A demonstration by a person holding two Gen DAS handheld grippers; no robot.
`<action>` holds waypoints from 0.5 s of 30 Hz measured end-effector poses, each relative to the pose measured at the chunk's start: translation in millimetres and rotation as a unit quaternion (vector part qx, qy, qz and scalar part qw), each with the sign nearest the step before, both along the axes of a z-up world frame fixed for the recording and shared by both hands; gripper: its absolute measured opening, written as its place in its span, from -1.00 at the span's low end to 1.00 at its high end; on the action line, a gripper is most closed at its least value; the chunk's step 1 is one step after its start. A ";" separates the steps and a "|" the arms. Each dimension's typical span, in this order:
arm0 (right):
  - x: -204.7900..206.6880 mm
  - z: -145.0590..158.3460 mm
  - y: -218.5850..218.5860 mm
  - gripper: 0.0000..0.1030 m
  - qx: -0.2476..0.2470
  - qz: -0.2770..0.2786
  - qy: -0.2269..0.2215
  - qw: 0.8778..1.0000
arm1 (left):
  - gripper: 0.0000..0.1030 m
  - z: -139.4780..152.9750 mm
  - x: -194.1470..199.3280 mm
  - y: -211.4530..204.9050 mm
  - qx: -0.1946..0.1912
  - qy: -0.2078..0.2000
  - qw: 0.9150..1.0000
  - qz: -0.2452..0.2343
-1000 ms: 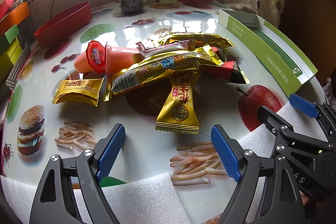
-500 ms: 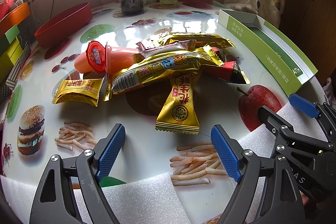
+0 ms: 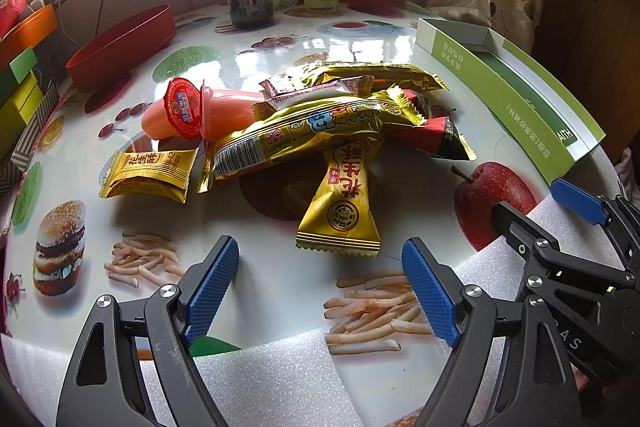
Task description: Organize snacks
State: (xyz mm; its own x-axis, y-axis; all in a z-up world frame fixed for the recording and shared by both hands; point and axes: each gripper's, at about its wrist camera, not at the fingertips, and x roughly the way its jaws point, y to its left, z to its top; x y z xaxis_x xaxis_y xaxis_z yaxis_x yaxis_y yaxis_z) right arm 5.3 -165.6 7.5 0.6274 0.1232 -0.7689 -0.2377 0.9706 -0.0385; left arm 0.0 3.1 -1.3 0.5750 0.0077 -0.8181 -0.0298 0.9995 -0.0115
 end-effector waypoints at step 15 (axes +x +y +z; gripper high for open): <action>0.5 -4.0 1.0 0.40 0.000 0.000 0.000 1.000 | 0.64 1.9 1.0 6.1 -0.015 0.003 1.000 -0.004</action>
State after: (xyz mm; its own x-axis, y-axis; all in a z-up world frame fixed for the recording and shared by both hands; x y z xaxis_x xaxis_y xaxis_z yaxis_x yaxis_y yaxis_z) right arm 5.8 -164.6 3.5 0.6278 0.1242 -0.7684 -0.2384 0.9704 -0.0379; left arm 1.0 9.2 0.6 0.5703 -0.0208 -0.8211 -0.0224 0.9989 -0.0409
